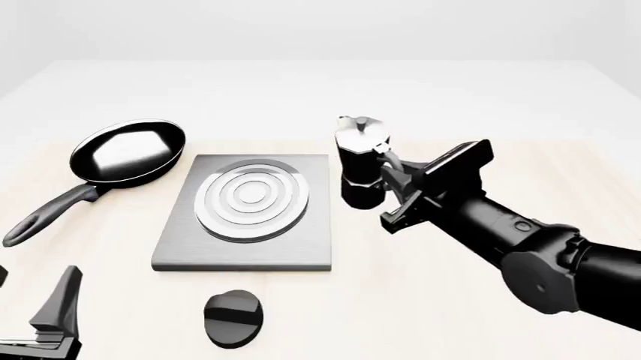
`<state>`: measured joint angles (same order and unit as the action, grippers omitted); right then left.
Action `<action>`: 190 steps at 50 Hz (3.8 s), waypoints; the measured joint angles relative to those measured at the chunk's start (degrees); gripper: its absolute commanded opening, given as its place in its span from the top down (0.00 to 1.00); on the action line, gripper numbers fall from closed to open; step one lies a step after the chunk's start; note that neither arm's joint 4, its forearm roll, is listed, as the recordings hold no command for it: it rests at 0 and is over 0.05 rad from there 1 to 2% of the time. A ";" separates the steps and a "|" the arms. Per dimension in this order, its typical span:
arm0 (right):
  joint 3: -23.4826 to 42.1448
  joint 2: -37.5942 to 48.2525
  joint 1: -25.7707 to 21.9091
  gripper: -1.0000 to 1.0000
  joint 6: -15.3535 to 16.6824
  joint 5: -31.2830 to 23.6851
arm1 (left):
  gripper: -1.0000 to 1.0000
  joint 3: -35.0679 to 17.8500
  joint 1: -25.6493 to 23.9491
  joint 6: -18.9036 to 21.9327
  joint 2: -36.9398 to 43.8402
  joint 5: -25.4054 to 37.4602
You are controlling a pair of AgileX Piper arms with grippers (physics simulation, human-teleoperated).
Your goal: Turn on the stove and put the moka pot on it.
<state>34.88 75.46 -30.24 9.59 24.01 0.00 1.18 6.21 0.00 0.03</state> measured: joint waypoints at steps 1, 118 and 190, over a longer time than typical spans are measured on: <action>0.73 0.53 -0.23 1.00 0.13 0.02 | 0.00 0.00 -0.03 -0.02 0.00 0.05; 43.85 42.85 -13.17 1.00 -9.54 -5.43 | 0.00 0.00 0.40 -2.36 0.00 3.18; 17.12 5.88 -14.89 0.00 -4.20 -8.35 | 0.00 0.00 -1.41 -2.00 0.00 1.40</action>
<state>52.00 81.33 -45.13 5.40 15.66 0.00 -0.23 4.22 0.00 1.43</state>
